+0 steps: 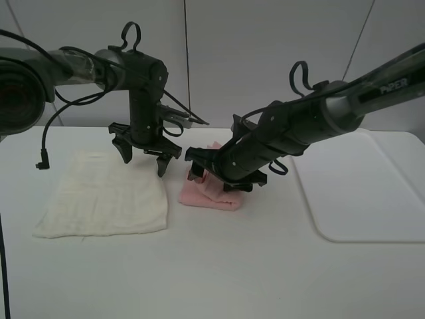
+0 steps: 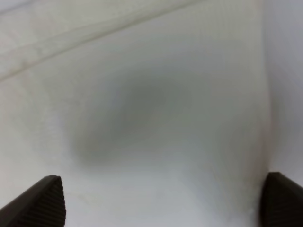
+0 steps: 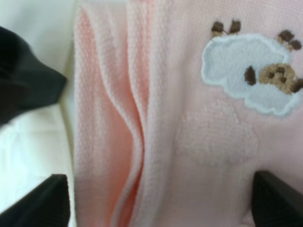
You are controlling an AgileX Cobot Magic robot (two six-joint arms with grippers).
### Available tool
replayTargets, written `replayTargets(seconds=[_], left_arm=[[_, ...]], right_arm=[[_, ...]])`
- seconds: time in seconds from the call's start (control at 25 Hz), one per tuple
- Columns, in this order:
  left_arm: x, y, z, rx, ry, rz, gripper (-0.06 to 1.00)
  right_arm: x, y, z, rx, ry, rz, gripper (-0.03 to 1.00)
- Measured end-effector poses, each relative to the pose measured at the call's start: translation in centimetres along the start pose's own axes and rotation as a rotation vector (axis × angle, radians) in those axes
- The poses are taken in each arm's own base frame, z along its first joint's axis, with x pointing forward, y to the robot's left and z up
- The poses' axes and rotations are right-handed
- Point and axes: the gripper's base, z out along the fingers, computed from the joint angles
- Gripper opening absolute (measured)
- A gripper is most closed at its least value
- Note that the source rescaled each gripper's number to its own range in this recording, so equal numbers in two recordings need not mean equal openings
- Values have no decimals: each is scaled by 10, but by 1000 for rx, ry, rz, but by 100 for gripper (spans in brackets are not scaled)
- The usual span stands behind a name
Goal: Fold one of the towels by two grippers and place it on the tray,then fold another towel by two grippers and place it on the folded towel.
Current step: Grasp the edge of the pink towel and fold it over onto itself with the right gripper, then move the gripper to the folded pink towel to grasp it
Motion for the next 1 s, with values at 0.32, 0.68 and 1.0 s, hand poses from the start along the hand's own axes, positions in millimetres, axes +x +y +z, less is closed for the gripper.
replayTargets(seconds=[0.32,0.68,1.0], left_arm=[[2,17,-56,30,-114,-49,100],[10,20,-104,72,-211,-66,100],[24,25,-153,86,-314,-83,100]], right_arm=[[-1,1,-2,-3,-3,-1,81],[-12,13,-28,-42,-67,-45,81],[-7,28,-26,-59,-104,-126,81]])
